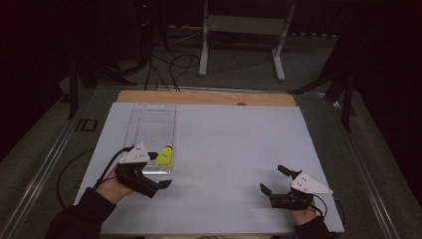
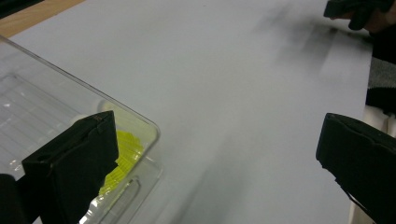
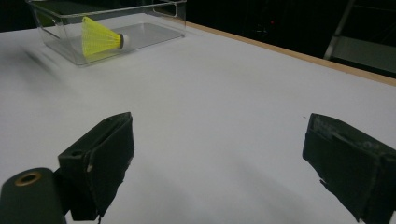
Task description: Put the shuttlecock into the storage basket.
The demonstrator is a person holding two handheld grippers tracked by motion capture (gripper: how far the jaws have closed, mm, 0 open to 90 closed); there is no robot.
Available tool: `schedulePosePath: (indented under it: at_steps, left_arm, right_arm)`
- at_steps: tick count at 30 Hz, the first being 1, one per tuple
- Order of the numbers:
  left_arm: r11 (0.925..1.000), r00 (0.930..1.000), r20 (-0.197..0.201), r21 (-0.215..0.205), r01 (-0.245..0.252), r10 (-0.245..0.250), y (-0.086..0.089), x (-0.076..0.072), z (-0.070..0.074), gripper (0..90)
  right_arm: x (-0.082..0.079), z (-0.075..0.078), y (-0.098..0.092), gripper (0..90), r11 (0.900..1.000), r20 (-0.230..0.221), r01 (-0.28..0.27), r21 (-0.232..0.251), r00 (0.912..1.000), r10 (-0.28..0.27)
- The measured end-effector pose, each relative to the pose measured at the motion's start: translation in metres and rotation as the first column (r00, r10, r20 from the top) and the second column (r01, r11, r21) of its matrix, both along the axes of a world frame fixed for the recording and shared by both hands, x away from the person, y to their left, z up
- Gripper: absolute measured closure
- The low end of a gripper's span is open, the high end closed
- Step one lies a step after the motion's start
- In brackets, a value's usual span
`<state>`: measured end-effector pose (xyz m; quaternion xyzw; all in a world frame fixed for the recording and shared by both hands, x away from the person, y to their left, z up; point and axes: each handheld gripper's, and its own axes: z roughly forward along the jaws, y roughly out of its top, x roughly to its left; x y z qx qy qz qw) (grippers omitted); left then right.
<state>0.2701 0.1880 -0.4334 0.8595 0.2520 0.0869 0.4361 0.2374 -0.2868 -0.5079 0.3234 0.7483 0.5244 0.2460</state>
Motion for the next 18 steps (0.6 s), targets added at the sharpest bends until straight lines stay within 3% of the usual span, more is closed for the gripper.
schedulePosePath:
  at_steps: [6,14,18]
  left_arm:
    - [0.9995,0.9996,0.001,-0.019,0.027,-0.027,0.001,-0.009,-0.013,0.0]
    - [0.9973,0.9982,-0.041,-0.061,0.041,-0.043,0.006,-0.018,-0.036,0.0]
    - [0.9964,0.9985,-0.031,-0.073,0.044,-0.046,0.009,-0.023,-0.046,0.0]
  right_arm:
    - [0.000,0.000,0.001,8.9,1.000,-0.004,-0.001,0.003,1.0000,0.001]
    - [0.001,-0.001,0.000,8.9,1.000,-0.004,-0.004,0.000,1.0000,0.004]
    - [0.000,-0.001,0.000,8.9,1.000,-0.004,-0.005,-0.001,1.0000,0.005]
